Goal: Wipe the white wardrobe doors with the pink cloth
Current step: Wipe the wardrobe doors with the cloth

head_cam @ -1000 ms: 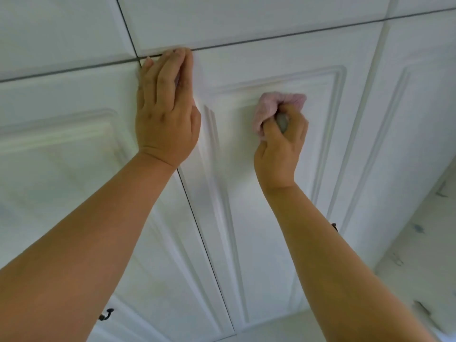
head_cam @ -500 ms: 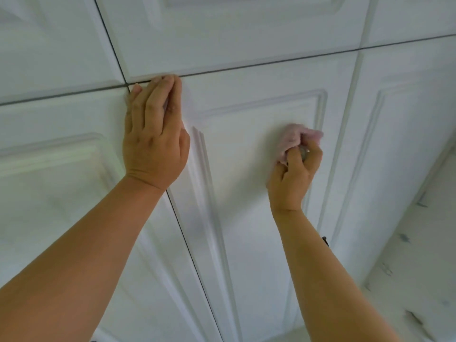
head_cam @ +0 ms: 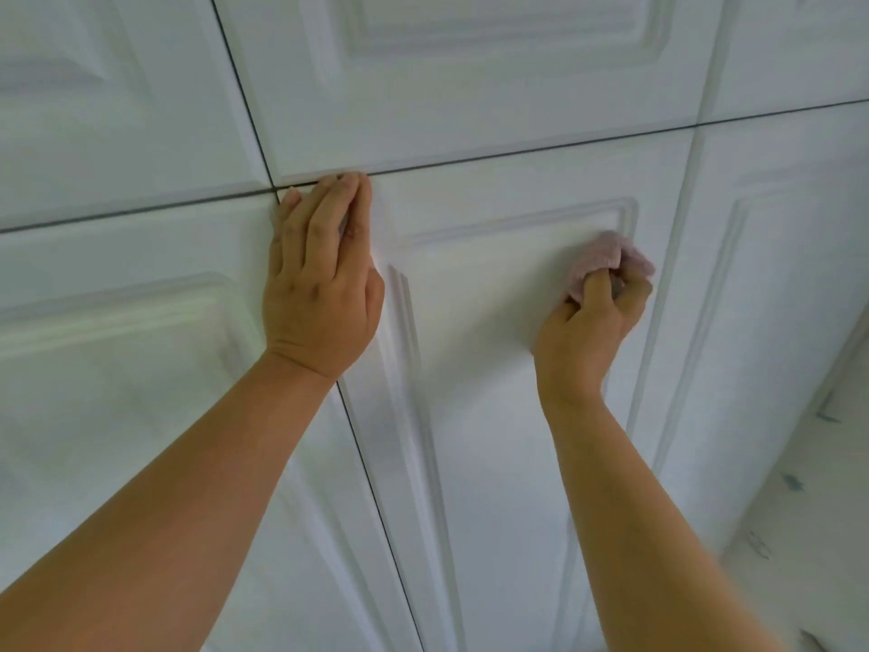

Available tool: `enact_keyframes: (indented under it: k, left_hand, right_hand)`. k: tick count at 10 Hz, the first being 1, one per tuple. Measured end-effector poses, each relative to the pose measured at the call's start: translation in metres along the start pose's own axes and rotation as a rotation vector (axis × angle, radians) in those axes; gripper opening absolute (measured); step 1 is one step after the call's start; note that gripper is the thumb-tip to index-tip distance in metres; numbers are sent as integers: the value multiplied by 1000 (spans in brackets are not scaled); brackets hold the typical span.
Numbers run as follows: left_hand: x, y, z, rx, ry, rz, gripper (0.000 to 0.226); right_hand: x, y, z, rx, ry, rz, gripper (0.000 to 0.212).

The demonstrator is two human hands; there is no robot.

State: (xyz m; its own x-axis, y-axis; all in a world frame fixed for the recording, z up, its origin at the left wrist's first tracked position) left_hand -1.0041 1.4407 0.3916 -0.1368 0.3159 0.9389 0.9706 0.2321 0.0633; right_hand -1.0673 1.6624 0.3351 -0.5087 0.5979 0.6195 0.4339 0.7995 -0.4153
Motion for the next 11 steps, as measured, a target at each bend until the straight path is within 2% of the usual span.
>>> enact_keyframes:
  k: [1, 2, 3, 4, 5, 6, 7, 8, 9, 10, 11]
  left_hand:
    - [-1, 0, -2, -7, 4, -17, 57]
    - [0, 2, 0, -31, 25, -51, 55]
    - [4, 13, 2, -92, 41, -113, 56]
    - [-1, 37, -1, -160, 58, -183, 54]
    - [-20, 62, -23, -211, 3, -174, 47]
    - [-48, 83, -65, -184, -63, -184, 37]
    - [-73, 106, -127, -98, 0, -170, 32]
    - [-92, 130, -196, -5, 110, -108, 28]
    - [-102, 141, -252, 64, 199, -36, 25]
    - [-102, 143, -294, 61, 222, 15, 25]
    - [-99, 142, -310, 24, 226, 31, 26]
  right_hand:
    - [-17, -28, -15, -171, 290, -274, 50]
    - [-68, -37, -4, -272, 291, -517, 47]
    - [-89, -48, -9, -255, 287, -502, 41]
    - [-93, -66, -27, -202, 330, -354, 38]
    - [-105, -90, -45, -142, 458, -375, 32]
    - [-123, -105, -59, -149, 461, -385, 39]
    - [-137, -121, -79, -158, 352, -359, 53]
    - [-151, -136, -103, -139, 330, -343, 36]
    - [-179, -163, -136, -66, 368, -402, 30]
    - [-223, -207, -175, -46, 448, -456, 31]
    - [-264, -250, -201, -57, 555, -535, 15]
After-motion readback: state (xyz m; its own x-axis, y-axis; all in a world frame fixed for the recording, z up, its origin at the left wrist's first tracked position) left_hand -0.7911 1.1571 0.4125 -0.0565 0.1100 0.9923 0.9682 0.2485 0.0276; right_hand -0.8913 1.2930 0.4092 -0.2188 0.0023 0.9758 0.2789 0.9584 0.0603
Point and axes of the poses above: each hand's wrist, its own x-axis towards the middle knuckle, its own y-axis out of the back of the hand, z = x × y, the point moved 2 cm from there along x, towards the middle knuckle, and after that the axes turned 9 degrees about x, right-handed, at the moved point
